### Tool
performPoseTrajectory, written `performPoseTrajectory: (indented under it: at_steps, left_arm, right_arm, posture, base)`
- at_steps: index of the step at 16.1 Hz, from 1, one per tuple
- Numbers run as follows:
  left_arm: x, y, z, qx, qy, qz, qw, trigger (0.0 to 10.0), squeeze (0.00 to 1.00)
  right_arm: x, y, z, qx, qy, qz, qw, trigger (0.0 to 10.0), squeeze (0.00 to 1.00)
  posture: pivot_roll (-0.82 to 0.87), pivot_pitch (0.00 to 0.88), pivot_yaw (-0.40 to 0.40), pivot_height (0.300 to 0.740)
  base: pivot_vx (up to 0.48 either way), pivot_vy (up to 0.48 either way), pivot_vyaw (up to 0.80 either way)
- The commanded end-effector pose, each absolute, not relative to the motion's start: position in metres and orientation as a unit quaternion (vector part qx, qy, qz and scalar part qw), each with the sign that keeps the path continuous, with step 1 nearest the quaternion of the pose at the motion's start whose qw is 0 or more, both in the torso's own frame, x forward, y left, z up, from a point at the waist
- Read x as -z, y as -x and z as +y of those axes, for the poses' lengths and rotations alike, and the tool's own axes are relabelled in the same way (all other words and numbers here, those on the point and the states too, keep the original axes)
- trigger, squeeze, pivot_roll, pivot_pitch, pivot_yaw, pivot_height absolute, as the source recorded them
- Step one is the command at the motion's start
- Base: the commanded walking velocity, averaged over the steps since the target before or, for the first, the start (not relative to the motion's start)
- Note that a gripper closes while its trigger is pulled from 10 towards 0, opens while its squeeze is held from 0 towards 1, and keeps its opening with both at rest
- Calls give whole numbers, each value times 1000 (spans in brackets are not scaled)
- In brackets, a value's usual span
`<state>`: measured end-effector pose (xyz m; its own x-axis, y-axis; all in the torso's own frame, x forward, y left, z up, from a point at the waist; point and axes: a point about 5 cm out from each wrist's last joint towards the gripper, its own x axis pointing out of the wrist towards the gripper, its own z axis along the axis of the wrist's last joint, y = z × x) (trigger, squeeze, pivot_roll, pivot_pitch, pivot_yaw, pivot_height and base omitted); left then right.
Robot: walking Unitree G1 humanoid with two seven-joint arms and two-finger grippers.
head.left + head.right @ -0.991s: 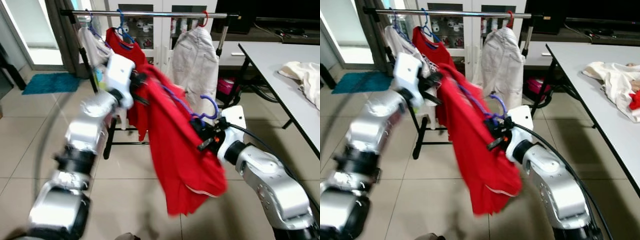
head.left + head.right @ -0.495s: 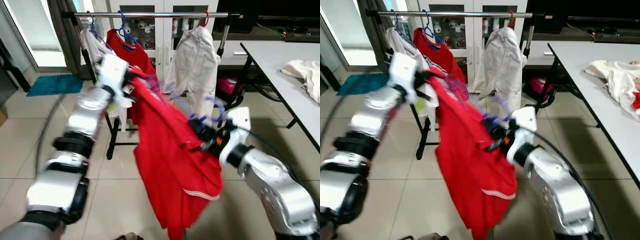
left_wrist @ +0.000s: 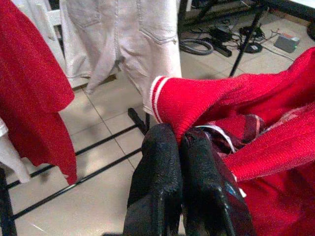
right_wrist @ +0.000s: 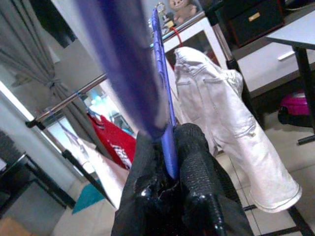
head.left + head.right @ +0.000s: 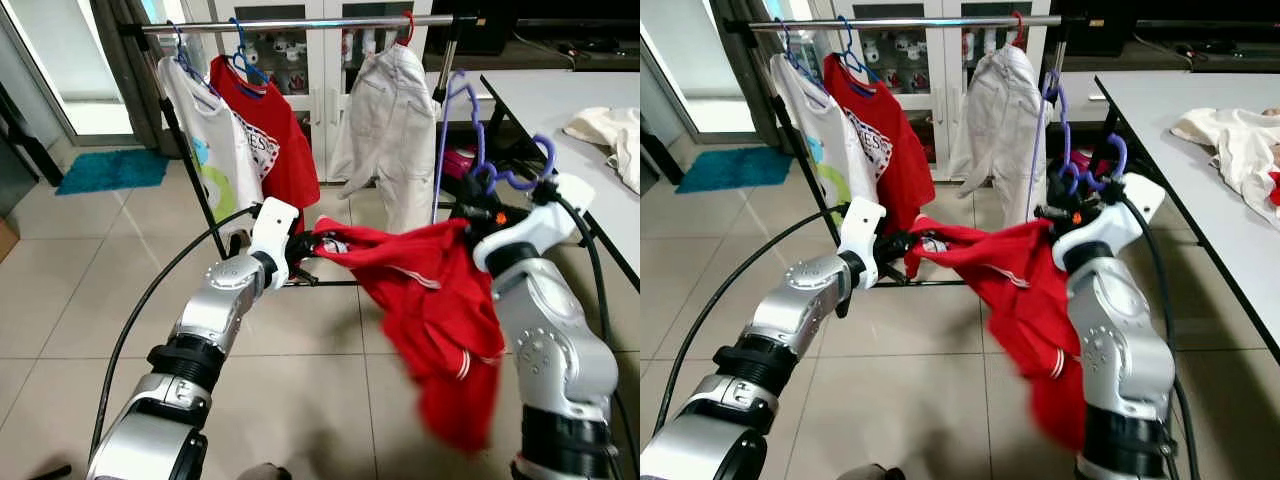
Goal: Hang hanger
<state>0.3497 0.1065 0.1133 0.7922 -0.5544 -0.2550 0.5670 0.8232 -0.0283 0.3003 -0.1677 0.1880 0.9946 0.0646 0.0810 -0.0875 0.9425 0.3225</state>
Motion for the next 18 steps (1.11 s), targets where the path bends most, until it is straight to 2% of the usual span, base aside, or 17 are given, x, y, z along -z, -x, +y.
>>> performPoseTrajectory:
  at_steps: [1, 2, 3, 4, 6, 10, 12, 13, 14, 15, 16, 17, 18]
  left_arm:
    - [-120, -351, 110, 294, -21, 115, 948, 0, 0]
    - [-128, -345, 99, 338, -9, 92, 937, 0, 0]
    - [-128, -345, 99, 338, -9, 92, 937, 0, 0]
    - [-146, -339, 83, 378, 52, 51, 923, 0, 0]
    - [-189, -337, 74, 407, 186, -30, 894, 0, 0]
    - [-243, -333, 95, 410, 322, -128, 844, 0, 0]
    - [-253, -327, 97, 434, 348, -136, 820, 0, 0]
    - [-253, -325, 95, 444, 344, -127, 818, 0, 0]
    - [-249, -327, 93, 446, 327, -105, 826, 0, 0]
    - [-226, -337, 90, 413, 271, -29, 869, 0, 0]
    - [-226, -337, 90, 413, 271, -29, 869, 0, 0]
    - [-202, -344, 94, 372, 199, 40, 906, 0, 0]
    - [-190, -344, 98, 363, 147, 73, 917, 0, 0]
  right_arm:
    - [-195, -302, -168, -32, -166, -53, 984, 0, 0]
    - [-198, -308, -165, -31, -167, -58, 984, 0, 0]
    - [-198, -308, -165, -31, -167, -58, 984, 0, 0]
    - [-193, -311, -149, -90, -49, -34, 994, 0, 0]
    - [-167, -306, -135, -158, 91, 10, 983, 0, 0]
    - [-150, -309, -129, -164, 103, 17, 981, 0, 0]
    - [-153, -316, -135, -126, 96, 1, 987, 0, 0]
    - [-161, -319, -138, -102, 57, -24, 993, 0, 0]
    - [-172, -323, -141, -81, -16, -51, 995, 0, 0]
    - [-200, -328, -150, -58, -194, -120, 972, 0, 0]
    - [-200, -328, -150, -58, -194, -120, 972, 0, 0]
    - [-220, -330, -156, -70, -295, -171, 937, 0, 0]
    - [-226, -332, -158, -80, -326, -189, 923, 0, 0]
  posture:
    - [-102, 0, 77, 740]
    - [-103, 0, 79, 740]
    - [-103, 0, 79, 740]
    - [-109, 0, 80, 740]
    - [-93, 0, 65, 740]
    - [-71, 0, 51, 740]
    - [-75, 0, 61, 740]
    - [-82, 0, 75, 740]
    - [-82, 0, 75, 740]
    - [-90, 0, 87, 740]
    - [-90, 0, 87, 740]
    - [-88, 0, 92, 740]
    - [-82, 0, 92, 740]
  base:
    - [0, 0, 0]
    - [0, 0, 0]
    - [0, 0, 0]
    - [0, 0, 0]
    - [0, 0, 0]
    - [0, 0, 0]
    - [0, 0, 0]
    - [0, 0, 0]
    - [0, 0, 0]
    - [0, 0, 0]
    - [0, 0, 0]
    - [0, 0, 0]
    - [0, 0, 0]
